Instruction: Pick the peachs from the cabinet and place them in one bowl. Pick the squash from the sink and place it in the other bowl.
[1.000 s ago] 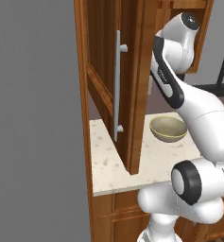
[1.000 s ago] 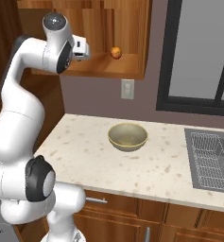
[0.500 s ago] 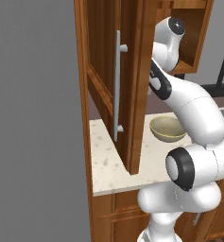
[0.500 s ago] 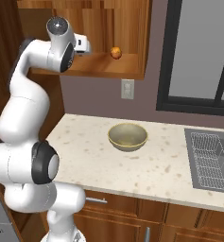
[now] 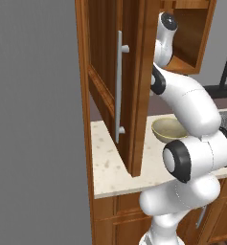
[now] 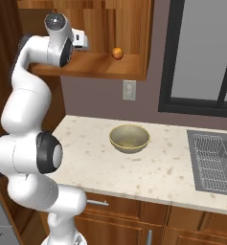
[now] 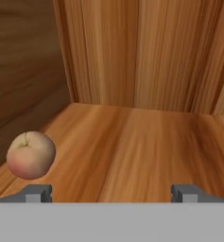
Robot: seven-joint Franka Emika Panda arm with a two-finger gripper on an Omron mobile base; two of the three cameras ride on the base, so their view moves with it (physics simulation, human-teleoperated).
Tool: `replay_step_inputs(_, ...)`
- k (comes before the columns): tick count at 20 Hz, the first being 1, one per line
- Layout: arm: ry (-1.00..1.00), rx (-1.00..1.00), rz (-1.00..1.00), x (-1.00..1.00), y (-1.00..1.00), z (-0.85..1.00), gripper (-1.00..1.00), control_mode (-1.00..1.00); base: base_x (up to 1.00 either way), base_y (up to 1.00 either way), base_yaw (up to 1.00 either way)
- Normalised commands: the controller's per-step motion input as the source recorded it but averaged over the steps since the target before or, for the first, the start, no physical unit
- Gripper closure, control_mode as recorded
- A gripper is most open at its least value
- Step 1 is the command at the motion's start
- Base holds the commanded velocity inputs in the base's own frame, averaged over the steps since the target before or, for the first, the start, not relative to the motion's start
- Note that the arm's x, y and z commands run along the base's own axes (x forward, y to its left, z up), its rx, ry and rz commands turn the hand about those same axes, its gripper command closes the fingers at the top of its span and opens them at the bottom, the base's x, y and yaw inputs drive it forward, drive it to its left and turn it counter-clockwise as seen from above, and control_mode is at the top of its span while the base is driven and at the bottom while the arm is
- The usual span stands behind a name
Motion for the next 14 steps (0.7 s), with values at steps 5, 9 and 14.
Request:
replay_step_inputs(5,0.0,0.0,0.07,0.0,0.0,0.16,-1.0,-1.0,0.0,0.0,0.0)
replay_step_inputs(9,-0.02,0.0,0.05,0.0,0.0,0.0,-1.0,-1.0,0.0,0.0,0.0)
replay_step_inputs(14,0.0,0.0,0.0,0.0,0.1,0.0,-1.0,-1.0,0.0,0.0,0.0)
